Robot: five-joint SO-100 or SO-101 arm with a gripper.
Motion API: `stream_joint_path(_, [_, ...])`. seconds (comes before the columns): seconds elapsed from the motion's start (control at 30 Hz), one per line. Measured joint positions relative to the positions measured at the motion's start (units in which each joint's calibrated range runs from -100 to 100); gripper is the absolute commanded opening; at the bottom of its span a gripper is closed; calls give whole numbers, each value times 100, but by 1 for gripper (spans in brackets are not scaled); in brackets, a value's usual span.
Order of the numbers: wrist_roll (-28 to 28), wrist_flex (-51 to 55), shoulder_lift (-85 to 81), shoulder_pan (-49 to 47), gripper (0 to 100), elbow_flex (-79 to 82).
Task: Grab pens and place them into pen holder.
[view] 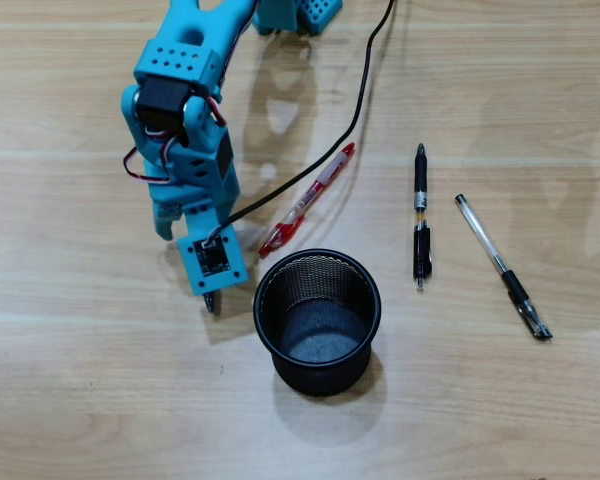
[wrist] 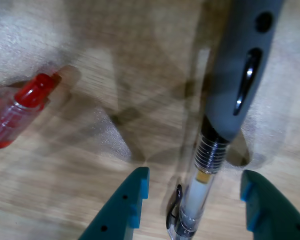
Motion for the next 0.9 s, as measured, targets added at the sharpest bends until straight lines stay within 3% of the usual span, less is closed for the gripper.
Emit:
stream_joint_path(0.23, [0,0,85,-63,12,0])
stream_joint_path(0.4, [0,0,93,-27,2,0])
stream_joint_path(0.9, [-10,260,-34,162,2,9])
